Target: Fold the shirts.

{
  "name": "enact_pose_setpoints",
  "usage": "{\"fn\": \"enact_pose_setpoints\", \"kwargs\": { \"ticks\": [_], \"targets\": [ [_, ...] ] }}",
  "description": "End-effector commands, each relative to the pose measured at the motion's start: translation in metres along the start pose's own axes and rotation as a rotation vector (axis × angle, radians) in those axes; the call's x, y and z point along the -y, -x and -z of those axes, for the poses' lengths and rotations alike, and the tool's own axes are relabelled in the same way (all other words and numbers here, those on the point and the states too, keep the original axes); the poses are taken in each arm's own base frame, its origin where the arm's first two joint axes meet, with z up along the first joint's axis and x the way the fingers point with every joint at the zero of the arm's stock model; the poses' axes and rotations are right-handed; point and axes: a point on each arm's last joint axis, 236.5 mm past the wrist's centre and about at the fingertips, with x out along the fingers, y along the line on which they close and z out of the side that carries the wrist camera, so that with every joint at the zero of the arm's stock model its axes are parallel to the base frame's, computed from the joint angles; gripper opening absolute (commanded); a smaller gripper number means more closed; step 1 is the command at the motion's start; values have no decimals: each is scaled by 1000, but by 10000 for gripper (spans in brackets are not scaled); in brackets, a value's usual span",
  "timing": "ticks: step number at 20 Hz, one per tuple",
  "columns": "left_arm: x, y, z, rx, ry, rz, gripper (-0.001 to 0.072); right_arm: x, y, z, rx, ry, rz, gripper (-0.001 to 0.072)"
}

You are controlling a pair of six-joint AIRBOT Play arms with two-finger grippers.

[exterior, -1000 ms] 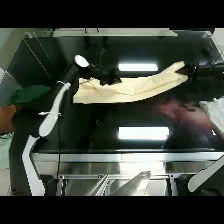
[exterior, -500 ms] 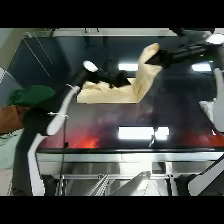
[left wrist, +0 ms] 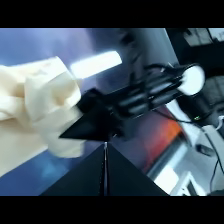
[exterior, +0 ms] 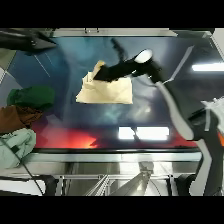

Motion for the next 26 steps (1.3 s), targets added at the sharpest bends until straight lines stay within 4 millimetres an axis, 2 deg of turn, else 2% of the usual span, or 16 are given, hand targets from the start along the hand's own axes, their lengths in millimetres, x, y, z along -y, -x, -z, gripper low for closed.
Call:
{"fn": "enact_pose_setpoints", "kwargs": {
  "ticks": [1, 3, 5, 7, 8, 10, 13, 14, 15, 16, 17, 19, 20, 22, 24, 26],
  "targets": [
    [2, 91, -7, 138, -83, -140, 25, -11, -70, 16, 64, -5, -85, 604],
    [-2, 120, -9, 194, -91, -198, 25, -30, -65, 4, 109, -9, -152, 600],
    [-10, 136, -9, 221, -75, -227, 25, -42, -36, -16, 139, 54, -171, 369],
    [-14, 137, -9, 235, -50, -204, 26, -49, 11, -33, 136, 85, -190, 288],
    [-12, 133, -8, 240, -46, -158, 26, -44, 37, -40, 126, 74, -174, 154],
    [-7, 121, -3, 243, -20, -51, 25, -14, 92, -46, 88, 26, -82, 158],
    [-15, 108, 6, 233, 28, 18, 25, 38, 155, -22, -13, -96, 23, 164],
    [-18, 104, 9, 228, 35, 23, 25, 61, 168, -13, -32, -158, 61, 218],
    [-20, 102, 10, 227, 43, 27, 24, 84, 177, -7, -31, -219, 108, 418],
    [-19, 98, 10, 222, 46, 33, 24, 109, 182, 1, -28, -269, 155, 553],
    [-18, 95, 10, 219, 44, 37, 23, 129, 182, 8, -26, -301, 188, 618],
    [-12, 86, 7, 213, 20, 46, 24, 164, 175, 21, -30, -342, 246, 632],
    [-10, 82, 6, 212, 10, 50, 23, 179, 167, 26, -33, -358, 263, 677],
    [-5, 76, 7, 201, -3, 59, 23, 201, 152, 35, -35, -411, 272, 682],
    [-5, 77, 8, 199, -10, 58, 23, 218, 139, 51, -62, -469, 273, 682],
    [-6, 77, 8, 199, -12, 57, 23, 220, 127, 65, -95, -544, 221, 681]
  ]
}}
